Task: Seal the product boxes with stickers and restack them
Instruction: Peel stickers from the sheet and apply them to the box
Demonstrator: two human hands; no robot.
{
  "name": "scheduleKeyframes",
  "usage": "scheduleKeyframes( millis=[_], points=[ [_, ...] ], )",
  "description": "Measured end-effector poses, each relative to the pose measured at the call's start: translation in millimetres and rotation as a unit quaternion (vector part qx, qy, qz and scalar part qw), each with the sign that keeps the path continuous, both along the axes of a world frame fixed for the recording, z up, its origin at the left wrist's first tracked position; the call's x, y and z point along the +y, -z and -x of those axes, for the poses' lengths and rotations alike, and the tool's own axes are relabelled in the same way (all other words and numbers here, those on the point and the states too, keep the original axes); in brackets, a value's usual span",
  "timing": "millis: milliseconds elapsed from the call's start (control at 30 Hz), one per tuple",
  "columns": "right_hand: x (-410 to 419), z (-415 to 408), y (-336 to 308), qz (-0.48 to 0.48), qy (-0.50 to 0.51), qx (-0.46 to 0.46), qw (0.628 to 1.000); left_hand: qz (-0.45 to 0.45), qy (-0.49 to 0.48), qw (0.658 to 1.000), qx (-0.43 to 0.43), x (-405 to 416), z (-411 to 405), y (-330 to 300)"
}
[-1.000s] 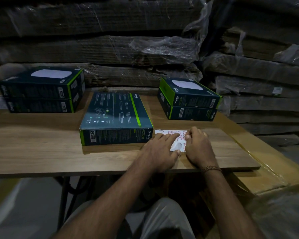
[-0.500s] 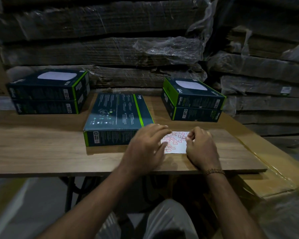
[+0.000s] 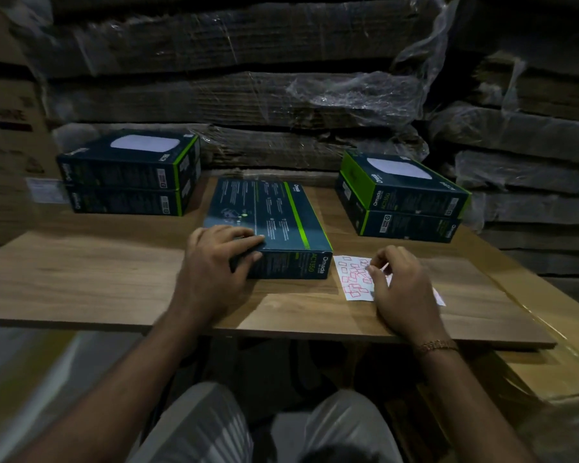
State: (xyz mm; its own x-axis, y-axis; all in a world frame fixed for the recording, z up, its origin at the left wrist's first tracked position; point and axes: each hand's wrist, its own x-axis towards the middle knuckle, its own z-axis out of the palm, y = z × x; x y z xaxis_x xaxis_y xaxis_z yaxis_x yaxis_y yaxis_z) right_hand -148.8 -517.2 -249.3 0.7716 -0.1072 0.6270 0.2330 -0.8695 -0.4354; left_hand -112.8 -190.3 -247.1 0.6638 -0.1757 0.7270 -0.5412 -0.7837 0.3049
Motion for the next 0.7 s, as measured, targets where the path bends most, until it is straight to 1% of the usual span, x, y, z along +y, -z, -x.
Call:
scheduleKeyframes(
  millis=[100, 233, 400, 533, 700],
  points=[
    [38.4, 6.9, -6.9, -0.054, -0.081, -0.028, 0.995, 0.010, 0.024, 0.999, -0.019, 0.2, -2.1, -0.2],
    [87.9, 2.3, -23.7, -0.034, -0.154, -0.008, 0.988, 0.028, 0.029, 0.999, -0.015, 2.5, -2.4, 0.4],
    [124.1, -6.3, -43.7, 0.066, -0.157, 0.025, 0.985, 0.045, 0.028, 0.999, -0.004, 0.8, -0.5, -0.9],
    [134.4, -15.4, -50.3, 0.070, -0.175, 0.057, 0.980, 0.059, 0.027, 0.998, -0.001, 0.3, 0.3, -0.6],
    [141.3, -18.6, -58.0, 0.094, -0.164, 0.078, 0.979, 0.080, 0.031, 0.996, 0.006, 0.4, 1.3, -0.5]
  ],
)
